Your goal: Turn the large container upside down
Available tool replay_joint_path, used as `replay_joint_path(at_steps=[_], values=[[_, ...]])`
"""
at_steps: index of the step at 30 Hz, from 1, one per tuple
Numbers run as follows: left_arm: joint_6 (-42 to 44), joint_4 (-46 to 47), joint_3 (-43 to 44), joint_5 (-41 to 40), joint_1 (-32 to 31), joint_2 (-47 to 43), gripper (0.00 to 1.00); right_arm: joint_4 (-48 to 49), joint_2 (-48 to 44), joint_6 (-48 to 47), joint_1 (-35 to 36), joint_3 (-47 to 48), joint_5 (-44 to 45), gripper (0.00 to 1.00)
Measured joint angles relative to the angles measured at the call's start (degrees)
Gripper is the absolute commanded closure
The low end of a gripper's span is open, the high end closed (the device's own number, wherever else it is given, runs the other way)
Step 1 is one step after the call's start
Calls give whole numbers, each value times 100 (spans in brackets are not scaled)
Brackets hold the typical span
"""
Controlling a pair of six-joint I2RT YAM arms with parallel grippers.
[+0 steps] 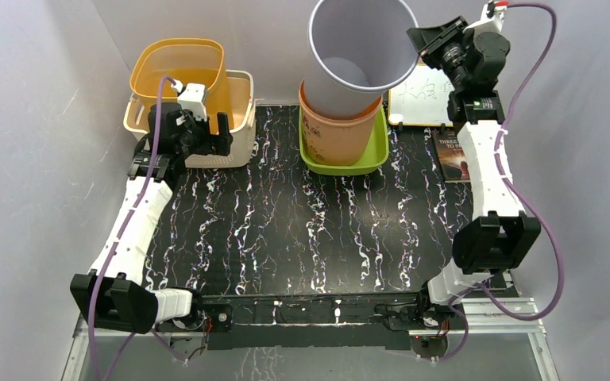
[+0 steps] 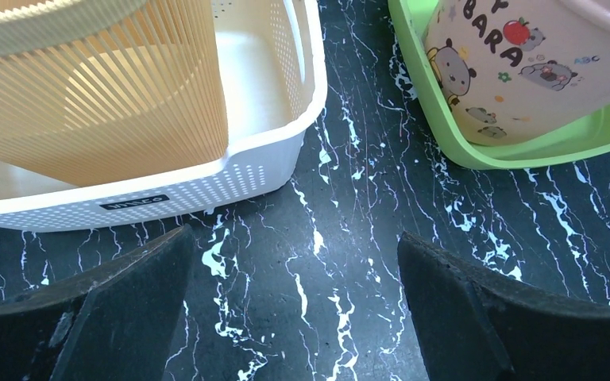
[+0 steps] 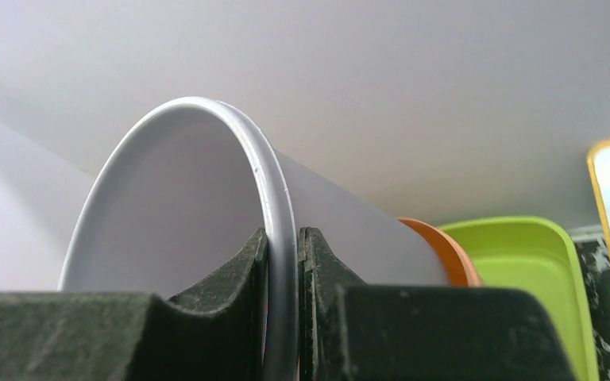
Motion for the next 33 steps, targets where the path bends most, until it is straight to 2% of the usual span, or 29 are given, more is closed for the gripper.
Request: replay_joint_path(at_steps=[14,20,23,26,33], values=[[-162,-533,922,-560,0,-101,2,293,-1093,85,0,4,-988,100],[-317,-1126,2229,-1204,0,68,2,267,-1685,61,105,-426,-1451,100],[-420,-1296,3010,-1325,0,201,2,179,-1906,-22,350,-603,-1585,100],[-544,-1381,3436,-1327,0,240,2,2,-2004,-173,750,-686,-1624,100],[-717,-1464,3209,-1322,0,52,2,-699,-2017,-857,2114,-813,-1314,100]])
